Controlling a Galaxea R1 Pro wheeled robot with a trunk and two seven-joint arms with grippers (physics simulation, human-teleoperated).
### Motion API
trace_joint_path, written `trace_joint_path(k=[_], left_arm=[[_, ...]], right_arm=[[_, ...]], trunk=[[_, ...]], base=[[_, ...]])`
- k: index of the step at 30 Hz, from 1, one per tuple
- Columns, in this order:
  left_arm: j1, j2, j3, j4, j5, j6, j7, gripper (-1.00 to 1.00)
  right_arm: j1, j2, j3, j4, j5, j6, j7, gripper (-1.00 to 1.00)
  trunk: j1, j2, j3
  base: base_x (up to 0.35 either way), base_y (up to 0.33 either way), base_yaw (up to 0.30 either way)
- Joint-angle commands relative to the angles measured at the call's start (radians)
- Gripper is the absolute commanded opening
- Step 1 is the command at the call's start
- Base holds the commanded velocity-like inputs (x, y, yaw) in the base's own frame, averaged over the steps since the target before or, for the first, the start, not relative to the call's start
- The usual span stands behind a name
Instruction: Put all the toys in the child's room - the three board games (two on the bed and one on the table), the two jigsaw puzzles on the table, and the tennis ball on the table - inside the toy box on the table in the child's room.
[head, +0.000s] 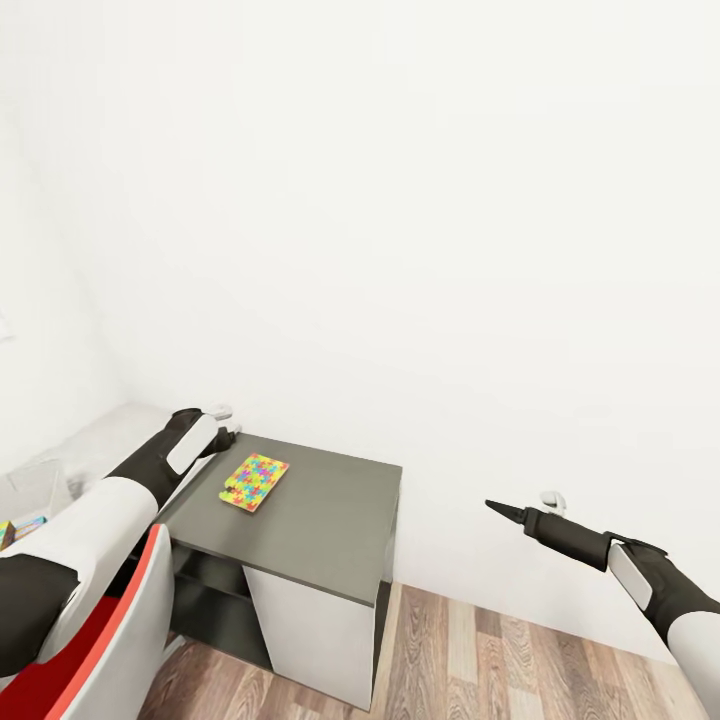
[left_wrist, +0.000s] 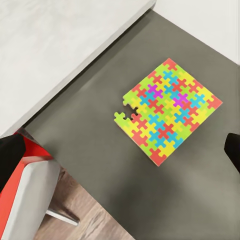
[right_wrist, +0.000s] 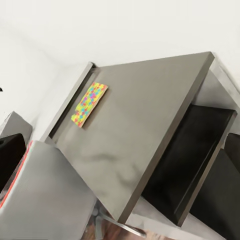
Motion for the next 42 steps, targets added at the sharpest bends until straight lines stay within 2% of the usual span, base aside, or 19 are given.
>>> trace_joint_path(k=[1,5,11,14,22,29,34,42], left_arm=[[-0.001,0.002,-0.008,-0.002,0.01,0.001,0.009,1.0],[0.0,0.003,-0.007,-0.003,0.01,0.001,0.01,1.0],[0.003,0.009,-0.006,-0.006,0.011,0.001,0.006,1.0],[0.004,0.01,-0.006,-0.007,0.011,0.001,-0.017,1.0],[0.003,0.013,-0.001,0.002,0.007,0.007,-0.172,1.0],[0.002,0.014,-0.001,0.009,0.008,0.007,-0.201,1.0],[0.002,0.018,-0.003,0.015,0.005,0.004,-0.204,1.0],[0.002,0.069,-0.005,0.022,0.0,0.001,-0.207,1.0]], right_arm=[[-0.001,0.0,-0.001,0.0,-0.006,0.01,0.01,1.0],[-0.001,-0.001,-0.006,0.0,-0.005,0.009,0.055,1.0],[-0.001,-0.003,-0.008,0.001,-0.005,0.01,0.076,1.0],[-0.001,-0.004,-0.008,0.001,-0.006,0.011,0.08,1.0],[-0.001,-0.009,-0.009,0.002,-0.007,0.012,0.101,1.0],[-0.001,-0.01,-0.01,0.006,-0.008,0.011,0.151,1.0],[-0.001,-0.008,-0.014,0.008,-0.009,0.001,0.16,1.0],[-0.001,0.001,-0.016,0.01,-0.009,-0.017,0.16,1.0]], trunk=[[0.004,-0.009,-0.005],[0.02,-0.037,-0.018],[0.043,-0.079,-0.037],[0.054,-0.1,-0.046],[0.054,-0.1,-0.046],[0.054,-0.1,-0.046],[0.054,-0.1,-0.046],[0.054,-0.1,-0.046]], base=[[0.0,0.0,0.0],[0.0,0.0,0.0],[0.0,0.0,0.0],[0.0,0.0,0.0],[0.0,0.0,0.0],[0.0,0.0,0.0],[0.0,0.0,0.0],[0.0,0.0,0.0]])
